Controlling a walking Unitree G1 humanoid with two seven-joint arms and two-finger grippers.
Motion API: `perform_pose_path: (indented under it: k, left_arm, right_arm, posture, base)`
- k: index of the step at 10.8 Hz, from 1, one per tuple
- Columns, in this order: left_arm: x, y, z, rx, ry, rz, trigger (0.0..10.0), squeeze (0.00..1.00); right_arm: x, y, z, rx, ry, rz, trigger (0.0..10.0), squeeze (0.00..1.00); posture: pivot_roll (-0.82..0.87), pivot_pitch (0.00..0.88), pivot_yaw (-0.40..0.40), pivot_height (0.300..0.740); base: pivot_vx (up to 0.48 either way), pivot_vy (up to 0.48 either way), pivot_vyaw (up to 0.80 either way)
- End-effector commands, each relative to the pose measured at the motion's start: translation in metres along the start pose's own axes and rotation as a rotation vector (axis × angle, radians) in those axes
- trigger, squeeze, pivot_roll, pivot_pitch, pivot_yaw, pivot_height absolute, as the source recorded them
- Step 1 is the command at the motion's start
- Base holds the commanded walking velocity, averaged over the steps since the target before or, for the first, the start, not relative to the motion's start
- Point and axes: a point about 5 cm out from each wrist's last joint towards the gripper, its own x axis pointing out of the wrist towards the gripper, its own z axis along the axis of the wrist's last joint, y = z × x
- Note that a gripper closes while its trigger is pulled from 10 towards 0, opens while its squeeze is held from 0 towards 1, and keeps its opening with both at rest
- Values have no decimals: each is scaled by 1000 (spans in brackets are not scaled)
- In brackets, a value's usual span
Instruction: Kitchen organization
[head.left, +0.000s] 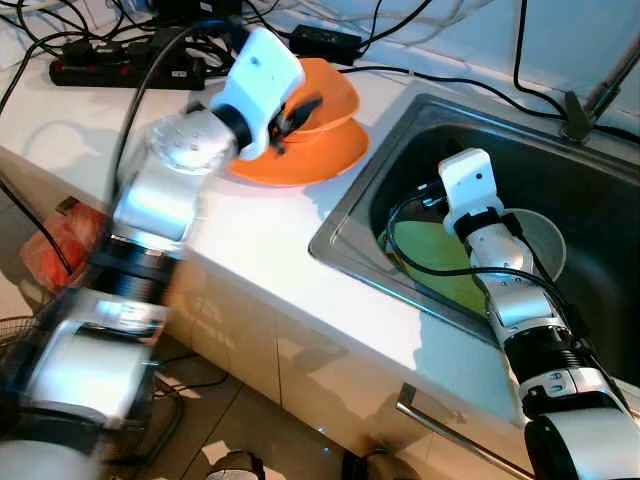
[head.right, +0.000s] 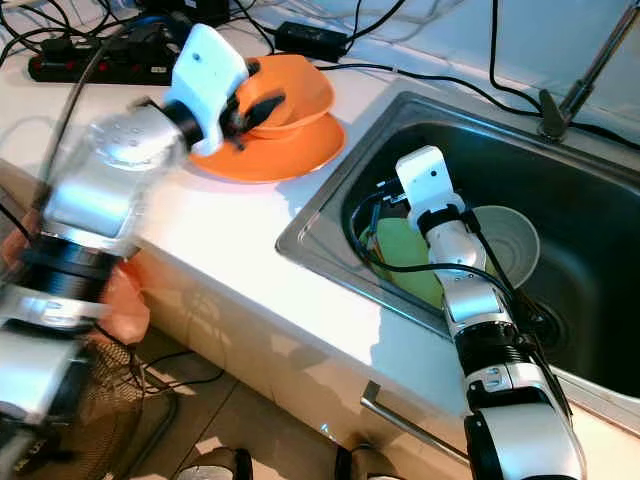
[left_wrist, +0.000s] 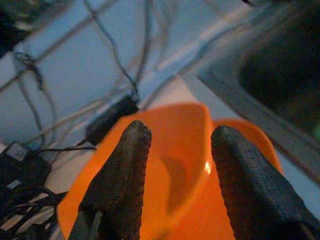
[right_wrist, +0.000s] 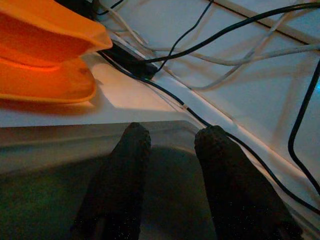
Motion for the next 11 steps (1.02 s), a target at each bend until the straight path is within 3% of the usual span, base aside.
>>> perform_pose_path:
  k: [1, 2, 4, 6, 9, 11]
  left_arm:
    - [2, -7, 3, 71, 6, -81, 10000, 0]
    - [-4, -10, -14, 96, 63, -146, 10000, 0]
    - [-6, -7, -23, 139, 121, -137, 10000, 0]
    - [-4, -4, -35, 249, 245, -136, 10000, 0]
    - [2, 0, -43, 284, 279, -98, 10000, 0]
    - [13, 4, -35, 340, 252, -26, 10000, 0]
  right_arm:
    - [-3, 0, -4, 7, 16, -8, 10000, 0]
    - [-2, 1, -3, 7, 14, -7, 10000, 0]
    - [-2, 1, -3, 6, 14, -7, 10000, 0]
    - [-2, 1, -3, 9, 13, -8, 10000, 0]
    - [-2, 1, -3, 9, 12, -12, 10000, 0]
    - [-3, -2, -3, 8, 10, -22, 10000, 0]
  posture:
    - [63, 124, -27, 740]
    - [63, 124, -27, 740]
    - [63, 124, -27, 740]
    - [60, 122, -28, 740]
    - [58, 120, -25, 740]
    - [58, 120, -25, 740]
  base:
    - [0, 0, 0]
    - [0, 0, 0]
    - [0, 0, 0]
    - [0, 0, 0]
    - [0, 0, 0]
    - [0, 0, 0]
